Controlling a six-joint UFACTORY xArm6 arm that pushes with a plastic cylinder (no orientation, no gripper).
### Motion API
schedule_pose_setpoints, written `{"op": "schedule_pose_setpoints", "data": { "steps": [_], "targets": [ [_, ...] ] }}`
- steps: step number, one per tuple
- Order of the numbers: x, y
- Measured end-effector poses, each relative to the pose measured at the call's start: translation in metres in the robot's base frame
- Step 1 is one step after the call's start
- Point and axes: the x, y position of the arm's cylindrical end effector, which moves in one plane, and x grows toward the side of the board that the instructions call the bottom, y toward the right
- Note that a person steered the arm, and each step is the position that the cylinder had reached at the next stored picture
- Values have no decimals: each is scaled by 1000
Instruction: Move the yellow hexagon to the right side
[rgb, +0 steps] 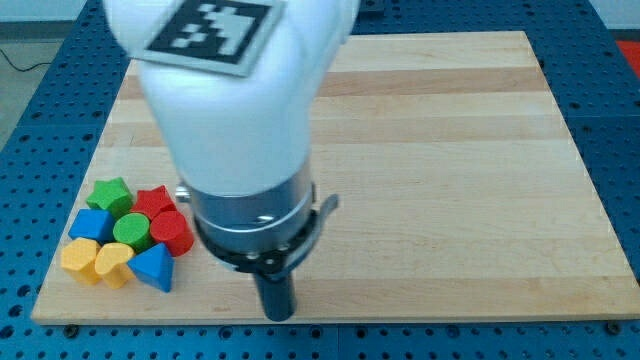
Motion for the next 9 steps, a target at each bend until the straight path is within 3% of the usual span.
{"op": "schedule_pose_setpoints", "data": {
  "steps": [1,2,3,4,5,7,8,9],
  "targets": [
    [0,0],
    [-1,-67],
    [-1,-194],
    [-6,-248],
    [-30,-246],
    [-55,-164],
    [-48,-219],
    [-6,-248]
  ]
}}
